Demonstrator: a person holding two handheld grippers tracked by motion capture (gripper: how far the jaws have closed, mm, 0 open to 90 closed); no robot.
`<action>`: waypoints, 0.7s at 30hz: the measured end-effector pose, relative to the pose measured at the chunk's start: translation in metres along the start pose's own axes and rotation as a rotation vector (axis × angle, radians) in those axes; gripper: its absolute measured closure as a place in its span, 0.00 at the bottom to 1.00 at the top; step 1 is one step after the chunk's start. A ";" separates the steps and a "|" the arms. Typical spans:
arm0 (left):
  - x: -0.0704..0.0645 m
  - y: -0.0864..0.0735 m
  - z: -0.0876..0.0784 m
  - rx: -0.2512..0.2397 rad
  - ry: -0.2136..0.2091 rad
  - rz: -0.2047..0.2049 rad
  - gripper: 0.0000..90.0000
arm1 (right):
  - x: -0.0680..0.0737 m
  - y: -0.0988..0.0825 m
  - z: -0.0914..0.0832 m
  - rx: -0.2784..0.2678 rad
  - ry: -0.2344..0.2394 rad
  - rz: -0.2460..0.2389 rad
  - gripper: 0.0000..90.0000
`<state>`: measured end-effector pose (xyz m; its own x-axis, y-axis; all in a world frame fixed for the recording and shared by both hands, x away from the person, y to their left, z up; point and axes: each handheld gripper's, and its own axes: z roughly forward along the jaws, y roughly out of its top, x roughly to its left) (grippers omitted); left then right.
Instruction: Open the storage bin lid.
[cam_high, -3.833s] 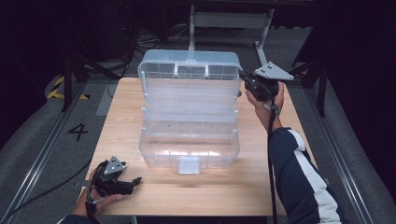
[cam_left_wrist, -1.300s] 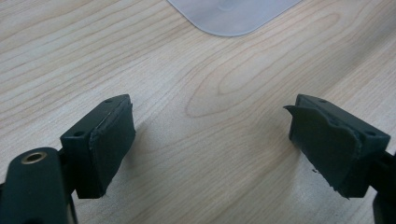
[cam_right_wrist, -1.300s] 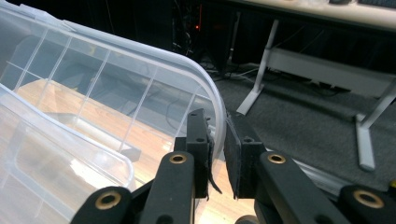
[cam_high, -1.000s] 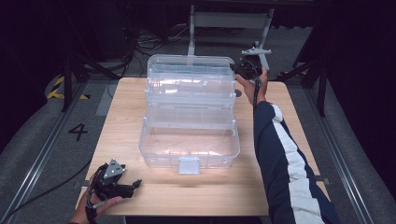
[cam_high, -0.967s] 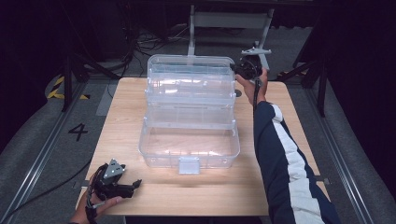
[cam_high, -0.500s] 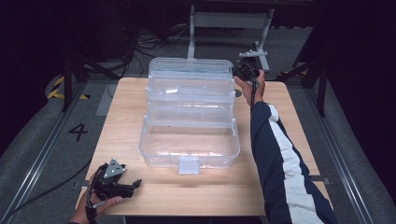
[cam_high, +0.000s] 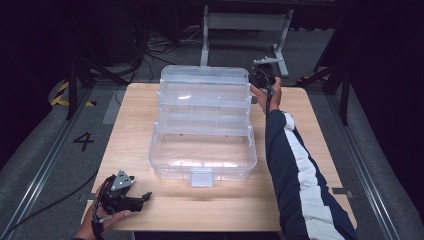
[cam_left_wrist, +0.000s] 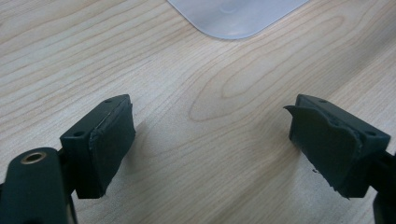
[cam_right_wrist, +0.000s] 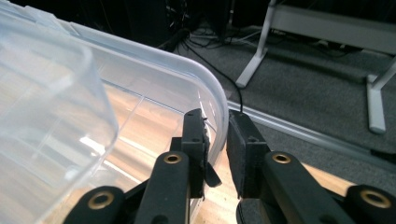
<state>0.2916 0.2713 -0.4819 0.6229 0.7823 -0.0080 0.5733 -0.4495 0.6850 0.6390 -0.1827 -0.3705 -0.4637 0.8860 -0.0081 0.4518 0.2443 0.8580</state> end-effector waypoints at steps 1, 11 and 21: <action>0.000 0.000 0.000 -0.002 0.000 -0.003 0.16 | 0.000 -0.001 0.002 0.007 -0.001 0.001 0.86; 0.000 0.000 0.000 -0.002 -0.002 -0.002 0.16 | -0.001 -0.008 0.010 0.041 -0.010 0.016 0.85; 0.000 0.000 0.000 -0.001 -0.003 -0.003 0.16 | 0.000 -0.009 0.011 0.045 -0.015 0.004 0.83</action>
<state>0.2918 0.2711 -0.4819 0.6228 0.7823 -0.0123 0.5745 -0.4466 0.6859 0.6438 -0.1803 -0.3836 -0.4508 0.8926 -0.0131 0.4876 0.2585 0.8339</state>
